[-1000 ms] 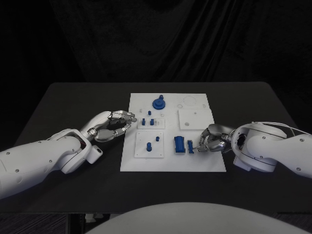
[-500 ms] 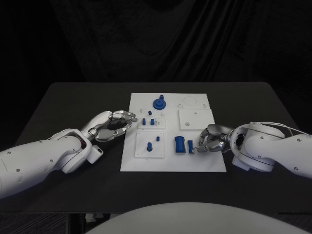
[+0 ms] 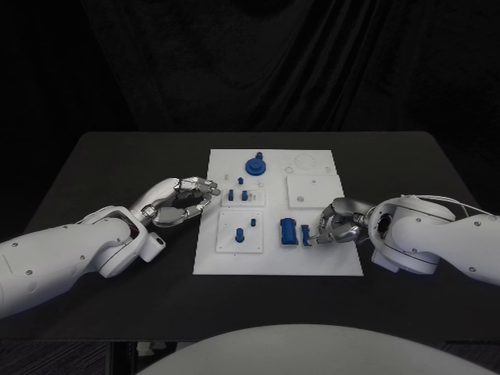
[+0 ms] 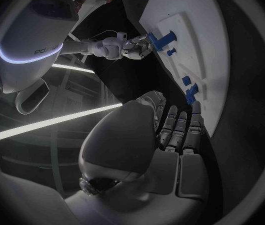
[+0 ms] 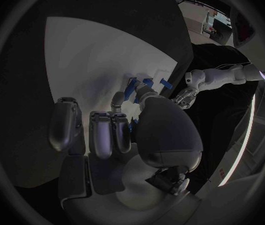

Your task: Assemble the parts on the task board

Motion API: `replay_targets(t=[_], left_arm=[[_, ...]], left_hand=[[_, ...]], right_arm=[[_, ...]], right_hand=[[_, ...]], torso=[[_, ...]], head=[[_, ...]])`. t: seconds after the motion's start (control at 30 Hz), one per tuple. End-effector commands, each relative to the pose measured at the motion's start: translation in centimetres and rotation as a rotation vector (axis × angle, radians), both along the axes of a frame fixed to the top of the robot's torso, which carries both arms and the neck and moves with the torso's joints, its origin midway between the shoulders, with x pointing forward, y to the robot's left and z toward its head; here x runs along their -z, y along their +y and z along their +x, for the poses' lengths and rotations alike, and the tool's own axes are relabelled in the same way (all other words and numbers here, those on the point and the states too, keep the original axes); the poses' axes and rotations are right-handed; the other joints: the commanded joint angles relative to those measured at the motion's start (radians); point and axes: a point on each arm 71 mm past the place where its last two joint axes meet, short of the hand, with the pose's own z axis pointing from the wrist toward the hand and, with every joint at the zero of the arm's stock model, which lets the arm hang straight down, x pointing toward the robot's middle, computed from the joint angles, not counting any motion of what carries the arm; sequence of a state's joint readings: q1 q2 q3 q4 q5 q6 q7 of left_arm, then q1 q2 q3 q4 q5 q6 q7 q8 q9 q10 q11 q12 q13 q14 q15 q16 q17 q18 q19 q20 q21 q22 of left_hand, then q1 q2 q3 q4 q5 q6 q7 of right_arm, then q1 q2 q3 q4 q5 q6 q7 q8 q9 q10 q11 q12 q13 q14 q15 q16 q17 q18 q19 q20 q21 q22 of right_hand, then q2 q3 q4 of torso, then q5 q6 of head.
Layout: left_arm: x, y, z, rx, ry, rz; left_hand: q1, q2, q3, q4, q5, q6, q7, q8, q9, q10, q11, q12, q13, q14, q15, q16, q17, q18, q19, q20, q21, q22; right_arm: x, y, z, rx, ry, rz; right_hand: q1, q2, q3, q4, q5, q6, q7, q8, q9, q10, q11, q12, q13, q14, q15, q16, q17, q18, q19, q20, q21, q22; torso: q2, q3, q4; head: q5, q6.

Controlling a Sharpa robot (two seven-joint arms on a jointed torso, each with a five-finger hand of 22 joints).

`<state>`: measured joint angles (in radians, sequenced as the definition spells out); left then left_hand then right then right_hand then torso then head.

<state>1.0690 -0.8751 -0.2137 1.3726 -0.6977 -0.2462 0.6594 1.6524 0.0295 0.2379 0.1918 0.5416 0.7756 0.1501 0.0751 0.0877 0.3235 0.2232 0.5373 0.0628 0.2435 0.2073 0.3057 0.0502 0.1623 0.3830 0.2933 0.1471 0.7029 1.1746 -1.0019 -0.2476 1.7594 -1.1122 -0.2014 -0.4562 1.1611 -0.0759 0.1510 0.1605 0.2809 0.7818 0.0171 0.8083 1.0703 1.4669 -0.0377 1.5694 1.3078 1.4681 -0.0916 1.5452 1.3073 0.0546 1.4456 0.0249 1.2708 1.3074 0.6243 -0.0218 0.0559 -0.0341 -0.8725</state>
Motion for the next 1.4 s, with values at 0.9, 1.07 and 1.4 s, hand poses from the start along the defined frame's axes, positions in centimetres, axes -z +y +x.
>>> replay_targets(t=[0.9, 1.07, 1.4], left_arm=[[-0.3, 0.1, -0.2, 0.007, -0.038, -0.026], [-0.8, 0.1, -0.4, -0.002, -0.101, -0.043], [-2.0, 0.4, -1.4, -0.034, -0.201, -0.067]], left_hand=[[-0.002, 0.005, 0.008, -0.001, 0.004, 0.002, 0.005, 0.003, -0.001, 0.002, 0.003, 0.001, 0.001, 0.008, -0.002, 0.005, 0.001, -0.014, 0.006, -0.004, 0.004, -0.003], [-0.013, -0.004, 0.011, 0.001, 0.001, -0.001, 0.002, 0.002, -0.003, 0.001, -0.020, -0.005, 0.001, -0.009, -0.024, -0.007, -0.001, -0.007, -0.036, -0.026, -0.018, -0.017], [-0.022, -0.019, 0.012, 0.013, 0.001, -0.006, -0.010, 0.001, -0.005, -0.023, -0.063, -0.008, 0.001, -0.050, -0.064, -0.035, -0.004, -0.005, -0.112, -0.065, -0.056, -0.074]], right_arm=[[-0.4, -0.5, 0.1, 0.016, -0.076, 0.025], [-1.3, -1.0, 0.2, 0.021, -0.179, 0.101], [-4.6, -1.5, 1.2, -0.024, -0.410, 0.256]], right_hand=[[0.021, 0.000, 0.004, 0.004, 0.001, -0.013, 0.002, 0.012, 0.010, 0.104, -0.007, 0.001, 0.263, 0.090, -0.006, 0.004, 0.225, 0.011, 0.002, -0.009, 0.005, 0.177], [-0.006, -0.018, -0.017, 0.032, 0.001, -0.009, 0.002, 0.015, 0.011, 0.104, -0.007, 0.001, 0.263, 0.090, -0.006, 0.004, 0.224, 0.010, 0.004, -0.009, 0.010, 0.178], [0.021, -0.026, -0.026, 0.098, 0.004, -0.070, 0.022, 0.031, 0.045, 0.104, 0.012, 0.001, 0.263, 0.060, 0.014, -0.035, 0.160, 0.029, -0.055, 0.008, -0.092, 0.152]], torso=[[0.000, 0.0004, 0.0003], [0.000, 0.0004, -0.0003], [-0.002, 0.0028, -0.0015]], head=[[0.005, 0.000], [0.006, 0.000], [0.012, 0.000]])
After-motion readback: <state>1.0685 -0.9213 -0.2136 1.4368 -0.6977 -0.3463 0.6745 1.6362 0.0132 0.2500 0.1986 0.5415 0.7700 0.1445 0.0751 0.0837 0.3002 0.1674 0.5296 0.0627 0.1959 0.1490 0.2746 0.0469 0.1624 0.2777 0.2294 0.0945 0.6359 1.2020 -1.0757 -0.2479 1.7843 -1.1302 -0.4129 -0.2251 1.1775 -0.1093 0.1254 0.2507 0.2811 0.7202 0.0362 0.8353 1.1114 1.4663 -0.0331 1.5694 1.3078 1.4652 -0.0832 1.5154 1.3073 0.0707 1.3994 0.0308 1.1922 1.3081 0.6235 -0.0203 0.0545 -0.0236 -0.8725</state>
